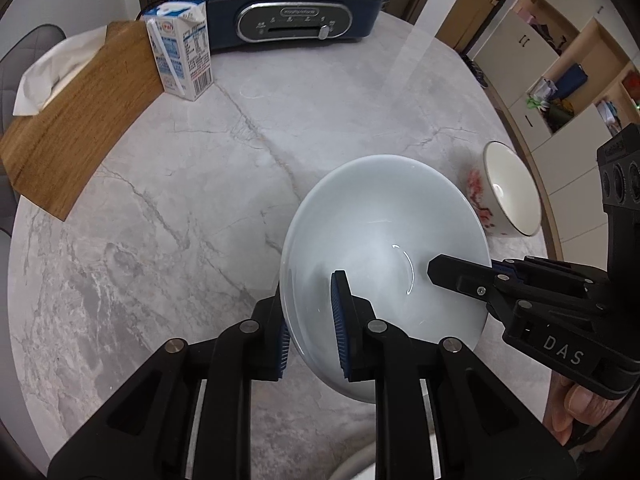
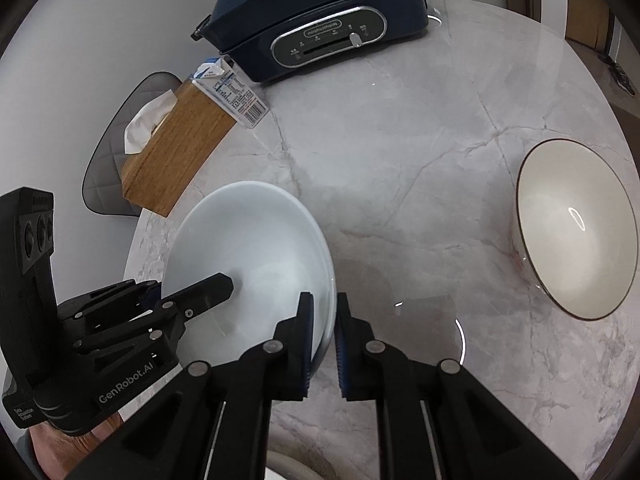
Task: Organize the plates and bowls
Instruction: 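Carry the smaller white bowl into the large bowl and open the right gripper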
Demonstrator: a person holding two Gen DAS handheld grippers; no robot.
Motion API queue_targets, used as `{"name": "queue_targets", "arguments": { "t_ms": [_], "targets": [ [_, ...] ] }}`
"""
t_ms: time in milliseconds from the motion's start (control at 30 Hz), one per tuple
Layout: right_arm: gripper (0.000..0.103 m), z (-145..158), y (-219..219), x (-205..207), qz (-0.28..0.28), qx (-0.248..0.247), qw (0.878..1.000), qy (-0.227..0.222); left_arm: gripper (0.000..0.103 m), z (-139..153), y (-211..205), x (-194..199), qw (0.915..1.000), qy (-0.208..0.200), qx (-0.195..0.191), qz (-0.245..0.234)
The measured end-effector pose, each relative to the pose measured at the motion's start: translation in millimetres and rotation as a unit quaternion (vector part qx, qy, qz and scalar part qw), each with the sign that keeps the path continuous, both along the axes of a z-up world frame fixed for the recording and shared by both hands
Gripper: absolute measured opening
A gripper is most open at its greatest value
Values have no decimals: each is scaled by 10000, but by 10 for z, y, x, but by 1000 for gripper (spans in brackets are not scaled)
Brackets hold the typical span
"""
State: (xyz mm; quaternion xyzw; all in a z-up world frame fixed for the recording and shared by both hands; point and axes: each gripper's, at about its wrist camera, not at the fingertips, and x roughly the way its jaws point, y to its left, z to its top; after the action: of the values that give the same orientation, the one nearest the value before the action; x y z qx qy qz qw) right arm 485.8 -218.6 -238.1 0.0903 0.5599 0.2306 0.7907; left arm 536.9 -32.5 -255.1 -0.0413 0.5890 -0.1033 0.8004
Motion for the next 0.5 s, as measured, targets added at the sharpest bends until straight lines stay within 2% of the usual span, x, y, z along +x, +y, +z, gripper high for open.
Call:
{"name": "queue_targets", "arguments": {
  "t_ms": [267,500],
  "targets": [
    [12,322,-174,-558,-7,38,9999,-132,17,366,-164,-555,9994,-81,-53,-347],
    [12,427,-141,-1246,-73,32,9999,-75,17,437,-256,-1307,9984,29,-71,-551]
  ]
}}
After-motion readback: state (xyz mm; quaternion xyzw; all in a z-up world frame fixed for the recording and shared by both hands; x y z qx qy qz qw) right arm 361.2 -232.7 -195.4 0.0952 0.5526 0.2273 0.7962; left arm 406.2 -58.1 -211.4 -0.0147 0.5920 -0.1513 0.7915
